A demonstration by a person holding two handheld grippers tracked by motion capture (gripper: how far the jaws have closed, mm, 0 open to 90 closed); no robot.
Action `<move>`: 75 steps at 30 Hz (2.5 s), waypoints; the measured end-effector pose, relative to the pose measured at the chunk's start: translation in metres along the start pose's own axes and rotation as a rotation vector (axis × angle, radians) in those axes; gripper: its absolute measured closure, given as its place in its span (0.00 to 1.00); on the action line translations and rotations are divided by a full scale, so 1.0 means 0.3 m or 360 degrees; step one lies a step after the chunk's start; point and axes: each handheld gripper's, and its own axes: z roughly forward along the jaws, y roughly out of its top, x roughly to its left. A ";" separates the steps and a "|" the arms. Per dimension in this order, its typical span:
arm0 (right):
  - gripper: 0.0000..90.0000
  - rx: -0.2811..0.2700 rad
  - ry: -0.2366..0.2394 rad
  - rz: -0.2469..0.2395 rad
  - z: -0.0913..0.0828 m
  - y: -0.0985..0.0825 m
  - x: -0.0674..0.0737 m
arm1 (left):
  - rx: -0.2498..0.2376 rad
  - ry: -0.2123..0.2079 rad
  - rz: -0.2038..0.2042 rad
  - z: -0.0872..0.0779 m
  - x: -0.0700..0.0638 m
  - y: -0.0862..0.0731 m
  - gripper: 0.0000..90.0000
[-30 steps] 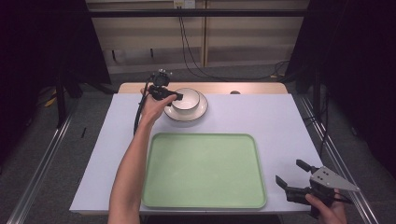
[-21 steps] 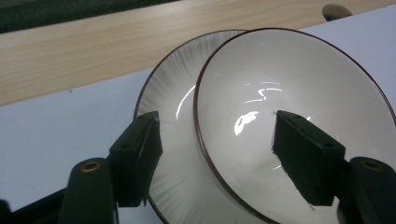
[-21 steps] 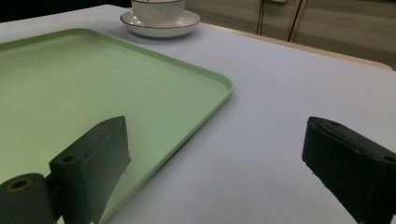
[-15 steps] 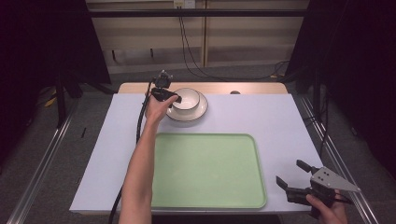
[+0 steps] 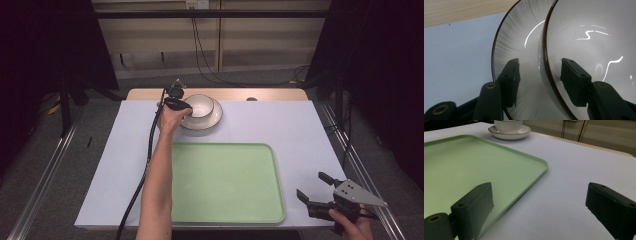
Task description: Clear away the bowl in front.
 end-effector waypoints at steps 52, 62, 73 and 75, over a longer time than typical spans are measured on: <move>0.08 0.0005 0.0022 0.0012 0.007 0.000 -0.001 | -0.0041 -0.0142 -0.0220 -0.086 0.029 0.019 0.92; 0.08 0.0007 0.0026 0.0014 0.008 0.000 -0.002 | -0.0081 -0.0169 -0.0140 -0.148 0.000 0.028 0.92; 0.08 0.0003 0.0019 0.0021 0.007 0.001 -0.001 | -0.0109 -0.0209 -0.0092 -0.218 -0.033 0.026 0.92; 0.08 0.0002 0.0017 0.0021 0.007 0.001 -0.001 | -0.0109 -0.0206 -0.0086 -0.227 -0.044 0.024 0.92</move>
